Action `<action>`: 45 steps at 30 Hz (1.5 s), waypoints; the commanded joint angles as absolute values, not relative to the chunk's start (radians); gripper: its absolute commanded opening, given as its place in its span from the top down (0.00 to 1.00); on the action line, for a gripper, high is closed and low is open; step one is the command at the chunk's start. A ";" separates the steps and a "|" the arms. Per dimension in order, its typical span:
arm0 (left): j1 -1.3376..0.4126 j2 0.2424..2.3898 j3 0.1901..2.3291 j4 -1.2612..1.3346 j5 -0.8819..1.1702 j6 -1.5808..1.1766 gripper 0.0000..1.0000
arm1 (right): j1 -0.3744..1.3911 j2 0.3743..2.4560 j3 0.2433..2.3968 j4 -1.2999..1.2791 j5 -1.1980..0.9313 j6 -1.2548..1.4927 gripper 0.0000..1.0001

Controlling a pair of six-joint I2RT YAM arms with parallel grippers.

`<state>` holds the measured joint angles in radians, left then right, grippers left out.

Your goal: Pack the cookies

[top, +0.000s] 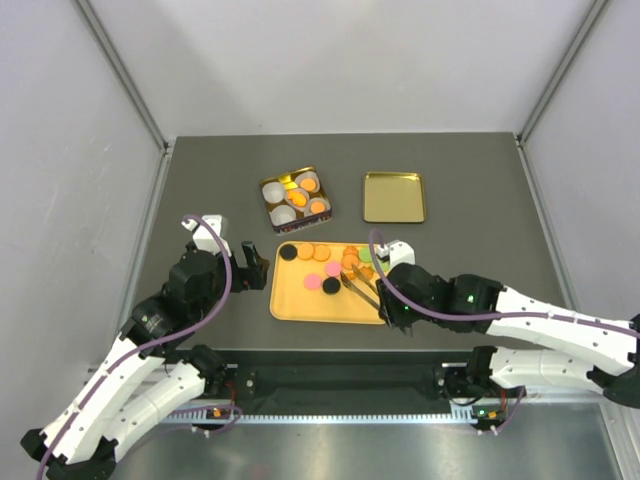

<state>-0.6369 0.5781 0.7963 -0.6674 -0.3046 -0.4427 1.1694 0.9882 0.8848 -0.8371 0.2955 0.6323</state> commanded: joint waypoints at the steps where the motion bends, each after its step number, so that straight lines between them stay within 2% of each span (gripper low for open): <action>1: -0.640 0.569 0.799 -0.657 -0.308 -0.440 0.01 | 1.169 0.951 0.954 -0.859 0.337 0.621 0.74; 8: -0.640 0.569 0.798 -0.657 -0.311 -0.440 0.01 | 1.155 0.989 1.045 -0.858 0.360 0.575 0.74; 18: -0.640 0.568 0.798 -0.657 -0.311 -0.442 0.01 | 1.143 1.034 1.052 -0.816 0.339 0.558 0.76; 24: -0.640 0.571 0.798 -0.658 -0.313 -0.442 0.01 | 1.082 1.106 1.181 -0.779 0.315 0.486 0.76; 33: -0.640 0.568 0.798 -0.660 -0.325 -0.445 0.01 | 0.884 1.385 1.426 -0.620 0.161 0.341 0.80; 39: -0.640 0.572 0.799 -0.660 -0.325 -0.446 0.01 | 0.851 1.642 1.607 -0.522 0.127 0.301 0.80; 45: -0.640 0.566 0.799 -0.660 -0.324 -0.446 0.01 | 0.842 1.814 1.702 -0.396 0.081 0.305 0.80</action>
